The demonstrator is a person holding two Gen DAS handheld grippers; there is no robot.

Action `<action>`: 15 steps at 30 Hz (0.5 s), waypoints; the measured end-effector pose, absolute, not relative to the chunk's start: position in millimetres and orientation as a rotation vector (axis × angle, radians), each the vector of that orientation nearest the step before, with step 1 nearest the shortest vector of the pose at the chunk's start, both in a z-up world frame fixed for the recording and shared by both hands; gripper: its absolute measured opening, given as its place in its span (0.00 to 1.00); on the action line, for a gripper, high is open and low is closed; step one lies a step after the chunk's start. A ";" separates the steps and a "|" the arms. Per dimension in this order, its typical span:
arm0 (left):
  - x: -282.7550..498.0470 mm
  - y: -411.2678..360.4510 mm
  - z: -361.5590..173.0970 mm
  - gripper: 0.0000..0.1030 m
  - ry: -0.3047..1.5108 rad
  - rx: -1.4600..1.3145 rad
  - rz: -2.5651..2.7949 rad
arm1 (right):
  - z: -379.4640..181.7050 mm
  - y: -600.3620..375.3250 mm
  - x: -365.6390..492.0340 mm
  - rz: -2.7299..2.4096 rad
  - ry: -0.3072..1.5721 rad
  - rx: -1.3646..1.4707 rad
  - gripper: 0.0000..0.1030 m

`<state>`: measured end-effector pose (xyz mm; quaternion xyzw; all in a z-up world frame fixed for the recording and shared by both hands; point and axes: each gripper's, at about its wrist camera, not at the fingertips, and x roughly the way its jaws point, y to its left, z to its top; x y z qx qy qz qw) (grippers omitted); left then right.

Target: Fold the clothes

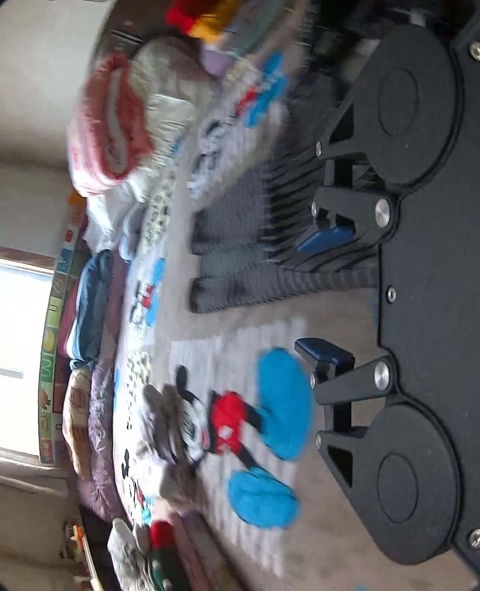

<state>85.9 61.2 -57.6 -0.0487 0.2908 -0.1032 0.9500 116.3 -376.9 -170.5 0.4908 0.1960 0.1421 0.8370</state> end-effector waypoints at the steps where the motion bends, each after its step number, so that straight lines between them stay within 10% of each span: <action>1: 76.5 60.0 -62.9 0.49 0.597 -0.088 -0.215 | -170.3 -376.5 116.2 0.301 0.417 1.037 0.08; 15: 58.8 -0.7 -105.7 0.42 0.569 0.327 -0.217 | -133.8 -367.6 128.1 0.297 0.467 1.007 0.12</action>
